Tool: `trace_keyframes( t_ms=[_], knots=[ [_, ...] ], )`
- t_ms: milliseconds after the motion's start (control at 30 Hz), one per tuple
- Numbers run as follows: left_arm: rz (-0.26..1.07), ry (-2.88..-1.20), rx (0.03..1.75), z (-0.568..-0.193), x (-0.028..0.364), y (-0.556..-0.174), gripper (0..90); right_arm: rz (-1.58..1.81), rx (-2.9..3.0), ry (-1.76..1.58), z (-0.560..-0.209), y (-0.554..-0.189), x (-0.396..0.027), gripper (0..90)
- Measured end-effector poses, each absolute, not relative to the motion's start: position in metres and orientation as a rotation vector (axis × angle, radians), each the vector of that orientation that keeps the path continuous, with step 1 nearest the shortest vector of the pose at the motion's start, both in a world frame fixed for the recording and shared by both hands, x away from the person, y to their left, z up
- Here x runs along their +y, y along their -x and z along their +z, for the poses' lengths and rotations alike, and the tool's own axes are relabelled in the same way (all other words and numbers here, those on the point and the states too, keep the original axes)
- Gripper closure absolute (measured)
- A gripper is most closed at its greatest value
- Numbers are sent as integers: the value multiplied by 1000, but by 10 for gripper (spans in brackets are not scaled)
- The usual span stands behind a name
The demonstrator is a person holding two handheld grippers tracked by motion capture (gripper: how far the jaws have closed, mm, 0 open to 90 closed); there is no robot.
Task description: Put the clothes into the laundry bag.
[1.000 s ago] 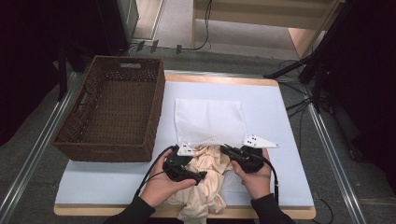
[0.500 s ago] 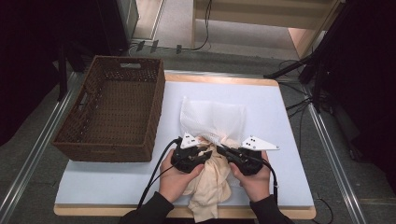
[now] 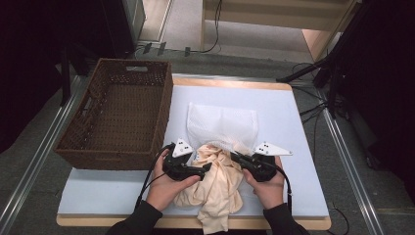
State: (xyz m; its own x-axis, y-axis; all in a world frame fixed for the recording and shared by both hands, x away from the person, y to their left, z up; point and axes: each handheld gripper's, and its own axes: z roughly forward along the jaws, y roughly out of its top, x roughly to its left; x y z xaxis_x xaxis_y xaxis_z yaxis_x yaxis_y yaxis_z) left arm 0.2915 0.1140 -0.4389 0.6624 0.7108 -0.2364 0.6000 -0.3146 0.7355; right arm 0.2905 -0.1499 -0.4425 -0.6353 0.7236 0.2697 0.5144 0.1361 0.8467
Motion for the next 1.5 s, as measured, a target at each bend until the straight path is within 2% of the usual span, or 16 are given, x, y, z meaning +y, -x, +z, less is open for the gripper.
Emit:
trace_keyframes(
  t_ms=[67, 133, 300, 367, 433, 533, 667, 733, 800, 967, 1100, 1200, 1233, 1300, 1400, 1500],
  knots=[
    [31, -2024, 1017, -447, 110, -296, 160, 1509, 2205, -1219, -443, -291, -148, 885],
    [6, -2028, 982, -447, 103, -293, 205, 1508, 2212, -1215, -442, -290, -147, 885],
    [-13, -2097, 834, -440, 81, -287, 536, 1527, 2214, -1206, -443, -290, -146, 885],
    [-21, -2108, 816, -439, 75, -287, 600, 1534, 2216, -1202, -443, -290, -145, 885],
    [31, -2107, 806, -436, 68, -285, 646, 1546, 2220, -1187, -441, -288, -144, 885],
    [121, -2078, 926, -436, 65, -291, 697, 1563, 2210, -1164, -436, -285, -144, 885],
    [228, -2024, 1153, -443, 76, -306, 715, 1592, 2194, -1145, -428, -281, -148, 886],
    [271, -1974, 1207, -447, 83, -310, 713, 1600, 2187, -1130, -425, -278, -151, 886],
    [232, -1929, 1207, -448, 86, -310, 688, 1566, 2183, -1147, -425, -277, -153, 886],
    [143, -1931, 1071, -430, 92, -293, 436, 1495, 2210, -1218, -443, -285, -157, 886],
    [135, -2031, 1008, -426, 90, -279, 262, 1502, 2207, -1225, -444, -286, -156, 886],
    [172, -2177, 972, -441, 74, -272, 178, 1502, 2206, -1217, -443, -286, -155, 885],
    [211, -2208, 989, -447, 69, -271, 177, 1505, 2206, -1215, -443, -286, -153, 885],
    [251, -2206, 1029, -454, 64, -272, 293, 1510, 2213, -1205, -442, -284, -151, 886],
    [241, -2191, 1003, -442, 63, -269, 619, 1529, 2216, -1166, -437, -280, -148, 885],
    [163, -2095, 999, -426, 67, -272, 688, 1553, 2199, -1153, -431, -279, -149, 885]
  ],
)
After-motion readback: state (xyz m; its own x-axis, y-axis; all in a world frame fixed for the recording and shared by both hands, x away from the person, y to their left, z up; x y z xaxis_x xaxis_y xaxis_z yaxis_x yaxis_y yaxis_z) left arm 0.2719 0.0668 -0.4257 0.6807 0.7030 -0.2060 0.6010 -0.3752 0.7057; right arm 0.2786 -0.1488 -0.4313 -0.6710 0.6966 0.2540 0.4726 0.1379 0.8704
